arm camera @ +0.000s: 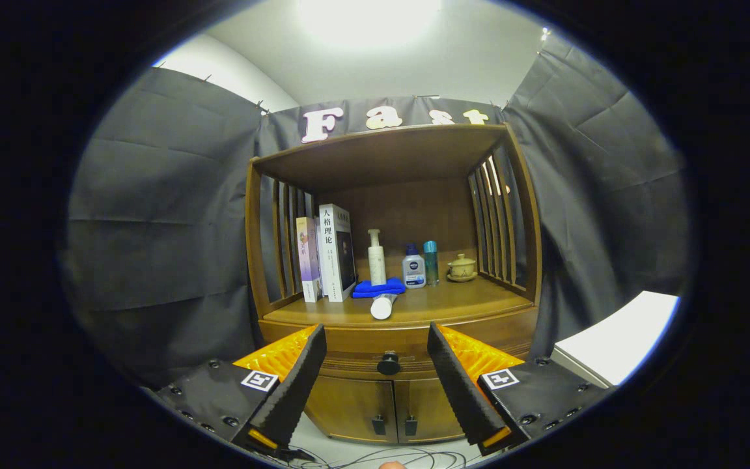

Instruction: Pull open the drawer, take out the items inside it, and place them on the countertop above the cabinet.

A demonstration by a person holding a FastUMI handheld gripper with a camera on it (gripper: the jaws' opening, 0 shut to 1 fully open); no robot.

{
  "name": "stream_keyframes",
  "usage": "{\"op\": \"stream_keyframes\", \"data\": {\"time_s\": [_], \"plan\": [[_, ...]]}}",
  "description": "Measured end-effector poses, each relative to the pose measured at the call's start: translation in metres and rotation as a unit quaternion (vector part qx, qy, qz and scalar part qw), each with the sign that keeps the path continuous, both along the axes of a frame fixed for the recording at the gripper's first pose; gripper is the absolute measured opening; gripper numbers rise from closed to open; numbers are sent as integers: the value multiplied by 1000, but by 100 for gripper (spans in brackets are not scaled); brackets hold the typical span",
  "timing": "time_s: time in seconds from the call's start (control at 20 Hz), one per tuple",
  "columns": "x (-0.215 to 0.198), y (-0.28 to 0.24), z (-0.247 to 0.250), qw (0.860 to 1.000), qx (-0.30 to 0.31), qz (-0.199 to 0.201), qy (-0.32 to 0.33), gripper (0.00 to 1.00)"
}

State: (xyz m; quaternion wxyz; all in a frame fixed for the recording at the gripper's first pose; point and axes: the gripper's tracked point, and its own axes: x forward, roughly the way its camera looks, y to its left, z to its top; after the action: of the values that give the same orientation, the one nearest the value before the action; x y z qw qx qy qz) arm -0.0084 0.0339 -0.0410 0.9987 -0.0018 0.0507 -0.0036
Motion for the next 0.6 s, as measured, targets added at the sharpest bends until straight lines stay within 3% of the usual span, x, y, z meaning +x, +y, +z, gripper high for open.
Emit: {"op": "stream_keyframes", "data": {"time_s": [0.6], "plan": [[-1,-3,25,999,26,11,-14,98]]}}
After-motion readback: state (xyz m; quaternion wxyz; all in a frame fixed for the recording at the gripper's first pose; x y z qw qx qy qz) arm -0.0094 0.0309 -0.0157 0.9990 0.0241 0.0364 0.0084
